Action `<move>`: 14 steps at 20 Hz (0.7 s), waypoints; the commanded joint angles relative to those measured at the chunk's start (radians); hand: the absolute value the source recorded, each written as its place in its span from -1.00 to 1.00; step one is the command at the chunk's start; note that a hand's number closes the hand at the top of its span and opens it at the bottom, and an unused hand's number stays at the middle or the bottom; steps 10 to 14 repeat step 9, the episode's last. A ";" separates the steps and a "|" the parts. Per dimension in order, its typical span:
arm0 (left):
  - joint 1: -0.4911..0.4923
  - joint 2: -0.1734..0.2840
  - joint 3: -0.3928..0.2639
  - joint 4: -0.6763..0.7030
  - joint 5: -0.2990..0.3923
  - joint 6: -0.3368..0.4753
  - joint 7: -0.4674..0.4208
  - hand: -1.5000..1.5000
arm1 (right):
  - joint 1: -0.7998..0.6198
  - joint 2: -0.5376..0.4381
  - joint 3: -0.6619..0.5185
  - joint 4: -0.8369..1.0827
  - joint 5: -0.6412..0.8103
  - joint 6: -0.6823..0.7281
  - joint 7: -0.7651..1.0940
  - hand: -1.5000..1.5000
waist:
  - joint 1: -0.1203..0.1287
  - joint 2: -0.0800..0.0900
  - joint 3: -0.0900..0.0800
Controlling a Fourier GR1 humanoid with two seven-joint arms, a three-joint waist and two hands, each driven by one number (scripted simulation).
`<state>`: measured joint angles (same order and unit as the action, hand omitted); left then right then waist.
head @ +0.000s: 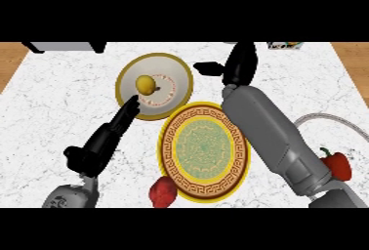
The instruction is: Pick the lemon from the plate and place it in the bowl
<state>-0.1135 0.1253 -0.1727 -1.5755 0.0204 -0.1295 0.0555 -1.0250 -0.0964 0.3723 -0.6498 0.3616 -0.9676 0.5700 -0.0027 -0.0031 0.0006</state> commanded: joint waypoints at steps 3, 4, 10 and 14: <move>0.026 -0.016 -0.013 -0.025 -0.028 0.021 -0.005 0.00 | 0.304 -0.107 -0.020 -0.309 -0.048 -0.014 -0.116 -1.00 | -0.020 -0.005 0.000; 0.001 -0.016 0.011 -0.003 -0.007 0.016 0.022 0.00 | 0.314 -0.144 -0.027 -0.370 -0.042 0.010 -0.073 -1.00 | -0.021 -0.005 0.000; 0.003 0.021 0.036 -0.027 0.016 -0.036 0.035 0.00 | 0.529 -0.242 -0.052 -0.638 -0.110 0.110 -0.135 -1.00 | -0.012 -0.002 -0.001; 0.003 0.021 0.036 -0.027 0.016 -0.036 0.035 0.00 | 0.529 -0.242 -0.052 -0.638 -0.110 0.110 -0.135 -1.00 | -0.012 -0.002 -0.001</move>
